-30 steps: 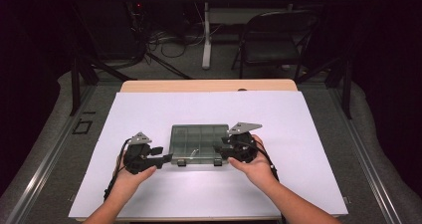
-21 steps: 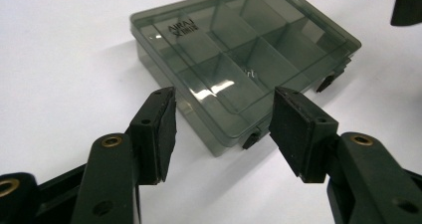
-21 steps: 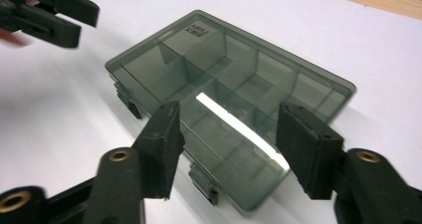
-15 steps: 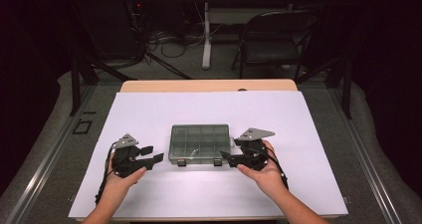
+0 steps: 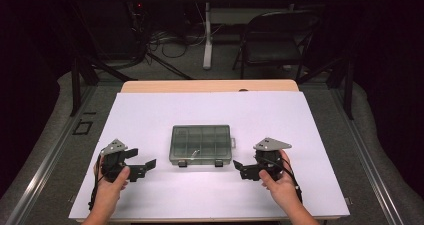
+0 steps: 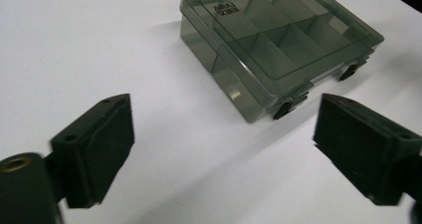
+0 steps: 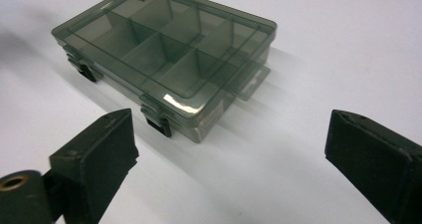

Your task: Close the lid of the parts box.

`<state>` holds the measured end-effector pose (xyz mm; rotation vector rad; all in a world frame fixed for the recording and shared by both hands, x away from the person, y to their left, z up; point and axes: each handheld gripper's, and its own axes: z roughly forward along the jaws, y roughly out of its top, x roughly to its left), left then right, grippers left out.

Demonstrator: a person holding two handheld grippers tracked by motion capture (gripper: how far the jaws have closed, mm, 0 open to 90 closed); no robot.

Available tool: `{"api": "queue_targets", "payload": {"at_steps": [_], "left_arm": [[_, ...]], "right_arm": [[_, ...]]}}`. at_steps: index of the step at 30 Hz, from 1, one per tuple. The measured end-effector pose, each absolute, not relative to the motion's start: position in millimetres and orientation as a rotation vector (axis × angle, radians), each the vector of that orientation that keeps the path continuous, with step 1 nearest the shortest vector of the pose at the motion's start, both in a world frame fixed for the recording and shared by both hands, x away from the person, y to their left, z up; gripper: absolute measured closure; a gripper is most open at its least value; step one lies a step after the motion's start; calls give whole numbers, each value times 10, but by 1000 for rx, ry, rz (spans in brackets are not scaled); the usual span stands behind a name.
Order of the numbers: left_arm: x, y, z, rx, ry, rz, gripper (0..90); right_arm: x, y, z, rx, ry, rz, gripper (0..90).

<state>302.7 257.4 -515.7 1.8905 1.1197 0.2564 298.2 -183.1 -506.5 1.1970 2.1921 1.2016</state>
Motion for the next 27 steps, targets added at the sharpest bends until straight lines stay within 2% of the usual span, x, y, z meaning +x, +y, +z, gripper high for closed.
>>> {"api": "queue_targets", "payload": {"at_steps": [3,6,14,27], "left_arm": [[3013,2600,-5168,1888,1117,259,55],[3002,2622,-5193,1892,1109,254,3],[2978,2662,-5219,1901,1101,326,3],[2972,2767,-5282,1883,1059,321,3]], "right_arm": [[2952,-1900,-5077,1220,2165,1222,11],[2908,-1960,-5061,1219,2157,1218,0],[2787,-2012,-5132,1161,2148,1136,0],[2801,-2148,-5220,1211,2097,1142,0]]}}
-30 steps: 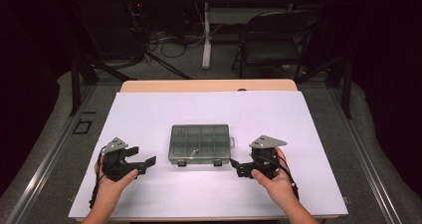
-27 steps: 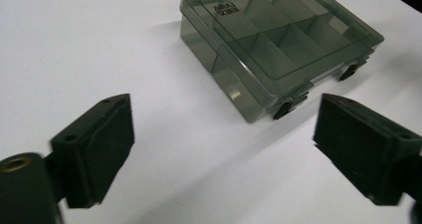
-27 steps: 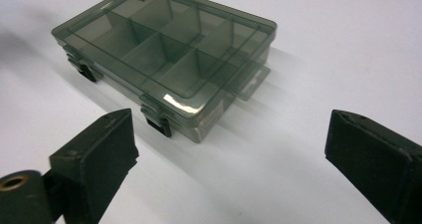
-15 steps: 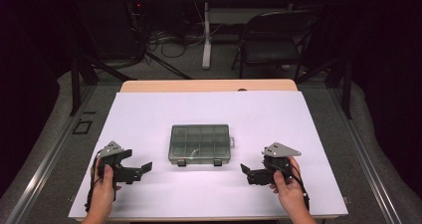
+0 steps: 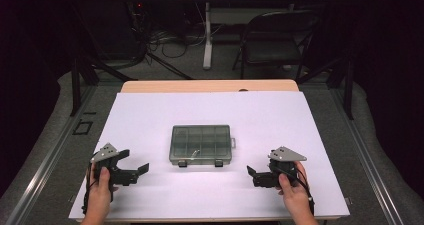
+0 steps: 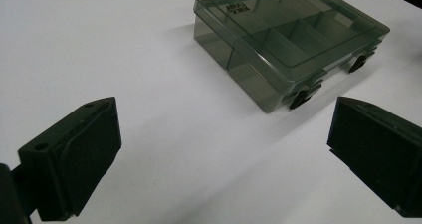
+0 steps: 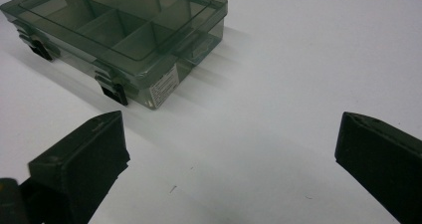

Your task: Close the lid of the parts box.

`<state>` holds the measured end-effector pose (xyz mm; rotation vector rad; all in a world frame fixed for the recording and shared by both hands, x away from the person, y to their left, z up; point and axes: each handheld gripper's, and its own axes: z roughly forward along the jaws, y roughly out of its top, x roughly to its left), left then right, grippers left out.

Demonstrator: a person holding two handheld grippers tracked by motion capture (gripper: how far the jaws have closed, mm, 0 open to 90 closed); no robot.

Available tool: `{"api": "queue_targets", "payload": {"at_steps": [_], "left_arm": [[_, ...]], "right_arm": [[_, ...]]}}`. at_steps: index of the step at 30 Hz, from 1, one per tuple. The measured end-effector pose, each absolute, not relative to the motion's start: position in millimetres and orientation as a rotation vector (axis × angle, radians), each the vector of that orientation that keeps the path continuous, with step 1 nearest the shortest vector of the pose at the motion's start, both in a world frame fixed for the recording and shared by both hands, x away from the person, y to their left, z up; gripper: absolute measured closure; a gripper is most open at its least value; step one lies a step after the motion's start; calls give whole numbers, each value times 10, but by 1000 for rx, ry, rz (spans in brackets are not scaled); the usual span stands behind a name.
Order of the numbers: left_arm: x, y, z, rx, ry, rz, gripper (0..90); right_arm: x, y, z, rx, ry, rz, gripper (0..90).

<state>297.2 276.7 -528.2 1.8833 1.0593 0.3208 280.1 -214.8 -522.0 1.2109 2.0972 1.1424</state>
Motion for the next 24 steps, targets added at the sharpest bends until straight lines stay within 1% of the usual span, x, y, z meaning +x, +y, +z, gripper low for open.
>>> {"api": "queue_targets", "payload": {"at_steps": [20,24], "left_arm": [[3003,2844,-5356,1856,1089,327,3],[3006,2852,-5355,1851,1090,322,3]], "right_arm": [[2885,-2379,-5284,1306,2028,1172,0],[2889,-2380,-5296,1308,2022,1173,25]]}}
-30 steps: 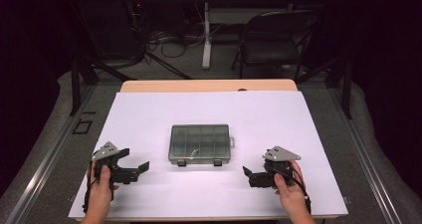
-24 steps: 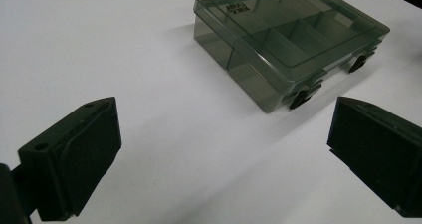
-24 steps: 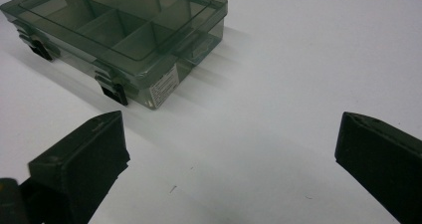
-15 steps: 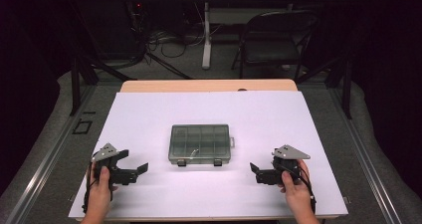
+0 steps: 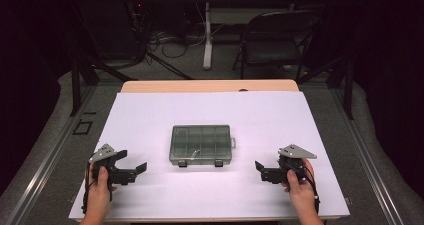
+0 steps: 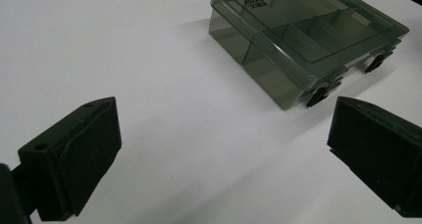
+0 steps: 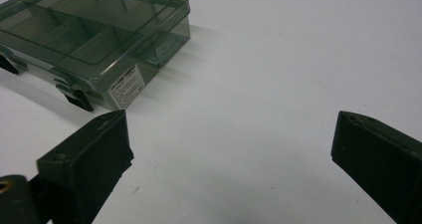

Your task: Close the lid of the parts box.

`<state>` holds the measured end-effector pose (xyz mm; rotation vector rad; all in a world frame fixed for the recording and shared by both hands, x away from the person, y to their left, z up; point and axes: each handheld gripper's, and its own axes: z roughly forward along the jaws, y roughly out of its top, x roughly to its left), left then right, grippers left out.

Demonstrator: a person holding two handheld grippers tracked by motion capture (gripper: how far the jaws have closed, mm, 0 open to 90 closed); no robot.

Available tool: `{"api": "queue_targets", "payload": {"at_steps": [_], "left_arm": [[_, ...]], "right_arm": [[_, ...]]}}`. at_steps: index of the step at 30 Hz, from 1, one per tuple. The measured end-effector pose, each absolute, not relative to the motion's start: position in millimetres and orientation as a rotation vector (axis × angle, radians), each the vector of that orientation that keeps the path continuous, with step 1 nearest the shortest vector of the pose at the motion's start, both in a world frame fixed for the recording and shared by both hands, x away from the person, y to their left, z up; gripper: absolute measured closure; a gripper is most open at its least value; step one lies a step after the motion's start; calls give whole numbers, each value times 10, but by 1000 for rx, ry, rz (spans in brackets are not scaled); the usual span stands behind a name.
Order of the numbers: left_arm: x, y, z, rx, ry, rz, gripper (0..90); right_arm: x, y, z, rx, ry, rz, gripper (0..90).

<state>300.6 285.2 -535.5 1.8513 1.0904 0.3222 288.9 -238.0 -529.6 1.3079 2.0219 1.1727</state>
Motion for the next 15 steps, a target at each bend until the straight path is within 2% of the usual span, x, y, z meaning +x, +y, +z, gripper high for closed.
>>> {"api": "queue_targets", "payload": {"at_steps": [15], "left_arm": [[3012,2867,-5369,1844,1091,316,3]], "right_arm": [[2887,-2358,-5313,1302,2020,1173,28]]}}
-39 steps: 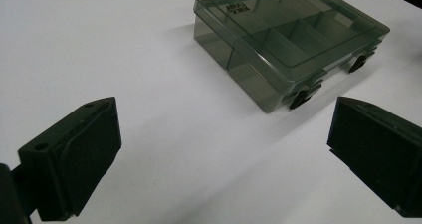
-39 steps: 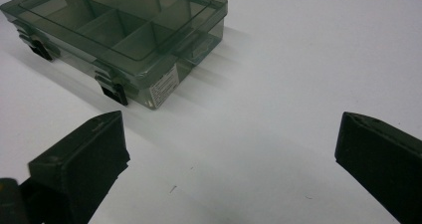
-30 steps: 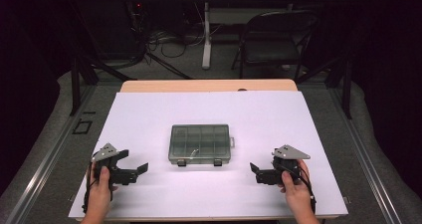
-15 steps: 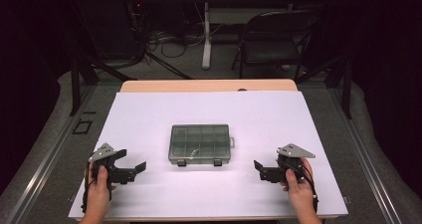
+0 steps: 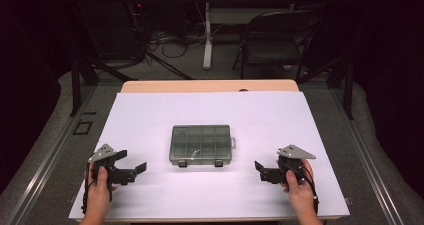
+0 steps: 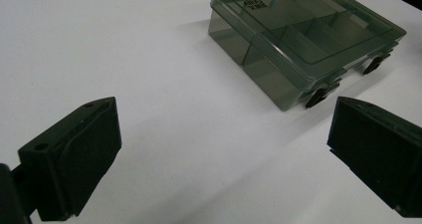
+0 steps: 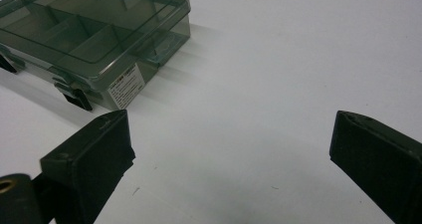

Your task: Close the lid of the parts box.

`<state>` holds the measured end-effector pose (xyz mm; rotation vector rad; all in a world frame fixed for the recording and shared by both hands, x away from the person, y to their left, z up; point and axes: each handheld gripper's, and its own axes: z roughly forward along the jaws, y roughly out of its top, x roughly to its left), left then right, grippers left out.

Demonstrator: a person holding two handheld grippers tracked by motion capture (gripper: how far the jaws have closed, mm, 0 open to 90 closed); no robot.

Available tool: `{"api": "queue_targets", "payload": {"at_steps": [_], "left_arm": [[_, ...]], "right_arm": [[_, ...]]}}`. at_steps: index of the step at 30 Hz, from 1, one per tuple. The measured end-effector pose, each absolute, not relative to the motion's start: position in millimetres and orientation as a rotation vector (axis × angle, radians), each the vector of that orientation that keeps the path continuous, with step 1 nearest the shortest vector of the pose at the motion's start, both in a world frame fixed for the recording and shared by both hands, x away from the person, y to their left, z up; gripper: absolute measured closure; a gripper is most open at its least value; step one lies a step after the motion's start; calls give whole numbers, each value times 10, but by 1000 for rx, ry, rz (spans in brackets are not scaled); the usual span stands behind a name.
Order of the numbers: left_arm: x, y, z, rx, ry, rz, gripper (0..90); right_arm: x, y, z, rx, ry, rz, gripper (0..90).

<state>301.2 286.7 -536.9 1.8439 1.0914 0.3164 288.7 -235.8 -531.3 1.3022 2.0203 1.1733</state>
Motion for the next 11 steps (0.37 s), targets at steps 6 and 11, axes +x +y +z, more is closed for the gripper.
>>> {"api": "queue_targets", "payload": {"at_steps": [6,11], "left_arm": [[3015,2868,-5375,1839,1098,309,3],[3033,2873,-5381,1844,1106,312,3]], "right_arm": [[2890,-2363,-5316,1299,2025,1169,27],[2907,-2381,-5331,1322,2018,1162,22]]}}
